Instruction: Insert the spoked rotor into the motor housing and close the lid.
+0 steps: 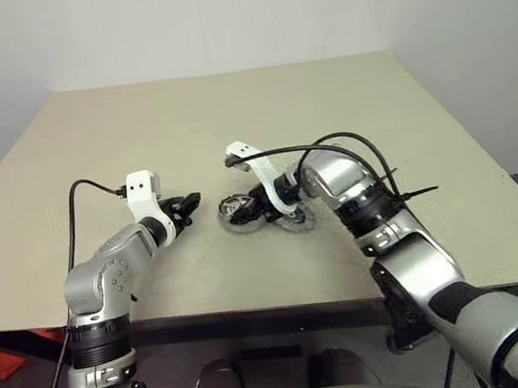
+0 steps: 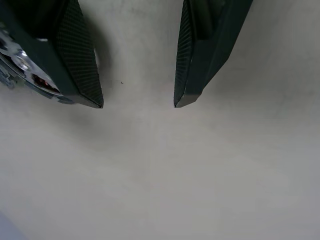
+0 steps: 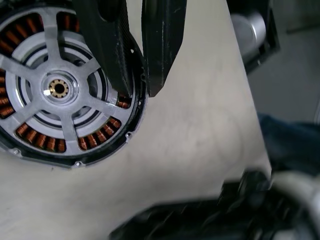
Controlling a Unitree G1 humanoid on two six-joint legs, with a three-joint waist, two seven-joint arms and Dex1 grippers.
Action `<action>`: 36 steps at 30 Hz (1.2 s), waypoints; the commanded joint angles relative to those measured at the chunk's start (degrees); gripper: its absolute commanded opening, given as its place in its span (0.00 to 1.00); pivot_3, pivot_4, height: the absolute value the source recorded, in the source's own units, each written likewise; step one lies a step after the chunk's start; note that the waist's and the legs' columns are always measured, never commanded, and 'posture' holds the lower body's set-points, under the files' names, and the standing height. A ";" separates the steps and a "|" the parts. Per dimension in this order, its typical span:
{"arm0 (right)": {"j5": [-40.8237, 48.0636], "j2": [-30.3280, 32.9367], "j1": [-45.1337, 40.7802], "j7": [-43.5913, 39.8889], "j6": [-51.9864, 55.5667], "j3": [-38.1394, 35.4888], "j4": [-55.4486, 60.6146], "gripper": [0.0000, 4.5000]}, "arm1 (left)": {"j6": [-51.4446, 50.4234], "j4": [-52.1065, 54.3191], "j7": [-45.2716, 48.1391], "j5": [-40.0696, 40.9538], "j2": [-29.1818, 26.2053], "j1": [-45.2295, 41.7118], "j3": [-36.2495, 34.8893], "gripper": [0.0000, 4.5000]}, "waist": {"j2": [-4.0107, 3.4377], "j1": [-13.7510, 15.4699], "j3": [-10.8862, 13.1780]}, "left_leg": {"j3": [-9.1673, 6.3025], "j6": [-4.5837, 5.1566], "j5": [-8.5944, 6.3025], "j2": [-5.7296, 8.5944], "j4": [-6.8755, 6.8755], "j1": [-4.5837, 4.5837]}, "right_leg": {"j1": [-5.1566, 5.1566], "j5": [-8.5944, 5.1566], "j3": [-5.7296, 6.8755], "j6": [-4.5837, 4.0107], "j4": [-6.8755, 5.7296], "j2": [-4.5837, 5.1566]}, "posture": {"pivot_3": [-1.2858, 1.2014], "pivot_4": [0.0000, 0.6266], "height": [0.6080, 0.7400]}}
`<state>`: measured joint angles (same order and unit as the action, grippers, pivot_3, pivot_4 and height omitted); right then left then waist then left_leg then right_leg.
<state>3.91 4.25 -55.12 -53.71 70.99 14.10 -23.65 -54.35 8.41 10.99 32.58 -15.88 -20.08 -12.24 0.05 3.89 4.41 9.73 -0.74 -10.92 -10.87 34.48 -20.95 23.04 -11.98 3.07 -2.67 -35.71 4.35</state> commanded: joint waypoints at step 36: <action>13.04 5.04 -1.94 23.65 1.61 -24.90 -2.97 0.58 | -7.85 0.23 8.07 8.60 -1.24 -4.09 -0.19 0.53 | -0.01 1.84 0.01 | -0.27 -0.25 0.17 0.10 -0.29 -0.12 | 0.07 0.19 0.06 -0.31 0.17 -0.08 | 0.52 0.00 1.00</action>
<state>16.03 8.05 -57.20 -32.45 71.38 -7.95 -26.77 -62.05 7.76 17.85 40.22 -16.70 -22.30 -12.90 0.04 5.73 4.42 9.46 -0.99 -10.75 -10.76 34.19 -21.08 23.11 -11.78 3.13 -2.99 -35.54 4.27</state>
